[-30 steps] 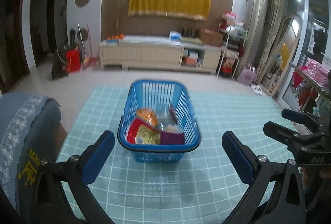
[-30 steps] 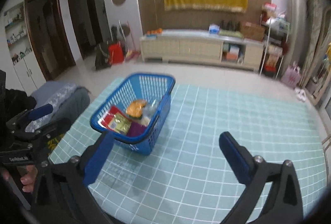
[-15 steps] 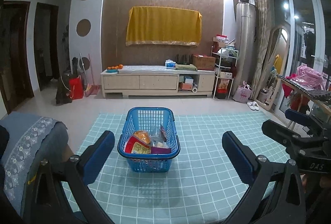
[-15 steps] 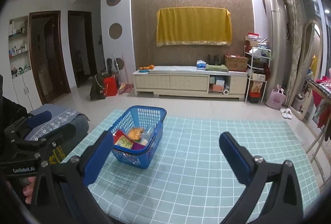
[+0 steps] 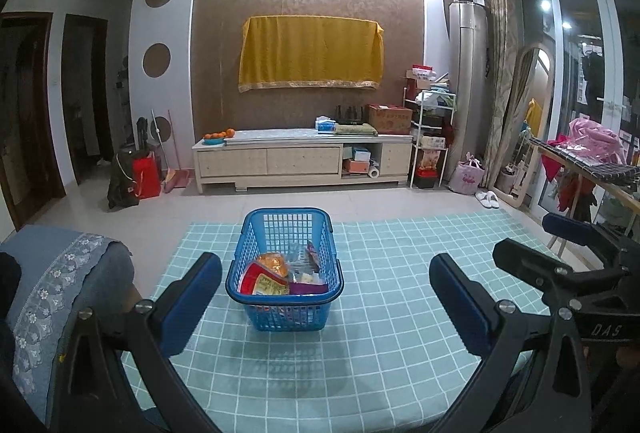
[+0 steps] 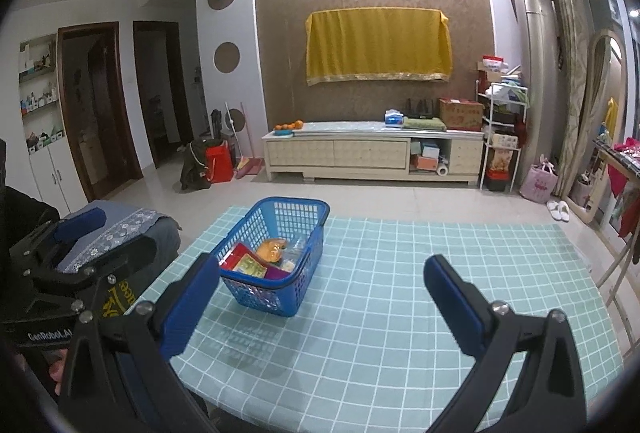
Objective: Organize snacks
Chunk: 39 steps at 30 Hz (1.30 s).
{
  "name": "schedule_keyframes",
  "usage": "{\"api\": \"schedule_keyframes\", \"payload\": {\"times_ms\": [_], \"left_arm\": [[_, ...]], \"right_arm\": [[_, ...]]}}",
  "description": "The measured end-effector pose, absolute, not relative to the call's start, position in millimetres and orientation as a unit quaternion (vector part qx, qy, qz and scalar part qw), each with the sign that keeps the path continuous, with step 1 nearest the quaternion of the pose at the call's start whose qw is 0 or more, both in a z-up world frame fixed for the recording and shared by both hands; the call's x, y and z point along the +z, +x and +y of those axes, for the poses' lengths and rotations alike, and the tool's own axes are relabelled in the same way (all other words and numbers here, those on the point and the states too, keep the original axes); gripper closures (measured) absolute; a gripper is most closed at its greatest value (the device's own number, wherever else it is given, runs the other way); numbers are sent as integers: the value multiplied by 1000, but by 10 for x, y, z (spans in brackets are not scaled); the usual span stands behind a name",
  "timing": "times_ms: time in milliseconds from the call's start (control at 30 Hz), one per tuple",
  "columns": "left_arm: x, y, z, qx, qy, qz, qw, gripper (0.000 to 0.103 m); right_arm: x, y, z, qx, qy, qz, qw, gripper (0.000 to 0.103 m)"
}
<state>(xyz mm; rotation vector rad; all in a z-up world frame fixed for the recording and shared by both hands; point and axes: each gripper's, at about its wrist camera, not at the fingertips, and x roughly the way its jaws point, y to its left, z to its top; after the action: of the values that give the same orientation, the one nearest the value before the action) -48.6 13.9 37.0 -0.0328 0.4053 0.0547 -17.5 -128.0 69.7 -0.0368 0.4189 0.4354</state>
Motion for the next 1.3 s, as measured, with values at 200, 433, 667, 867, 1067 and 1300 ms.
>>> {"api": "schedule_keyframes", "payload": {"times_ms": [200, 433, 667, 867, 1067, 1300], "left_arm": [[370, -497, 107, 23, -16, 203, 979, 0], [365, -510, 93, 23, -16, 205, 978, 0], [362, -526, 107, 22, -18, 207, 978, 0], [371, -550, 119, 19, -21, 206, 978, 0], [377, -552, 124, 18, -25, 207, 978, 0], [378, -538, 117, 18, -22, 208, 978, 0]], "right_arm": [[692, -186, -1323, 213, -14, 211, 954, 0], [684, -179, -1329, 212, -12, 215, 953, 0], [664, -189, -1326, 211, -16, 213, 954, 0], [656, -204, -1314, 210, -18, 212, 954, 0], [659, -214, -1307, 209, -21, 211, 955, 0], [662, -222, -1300, 209, -23, 211, 955, 0]]}}
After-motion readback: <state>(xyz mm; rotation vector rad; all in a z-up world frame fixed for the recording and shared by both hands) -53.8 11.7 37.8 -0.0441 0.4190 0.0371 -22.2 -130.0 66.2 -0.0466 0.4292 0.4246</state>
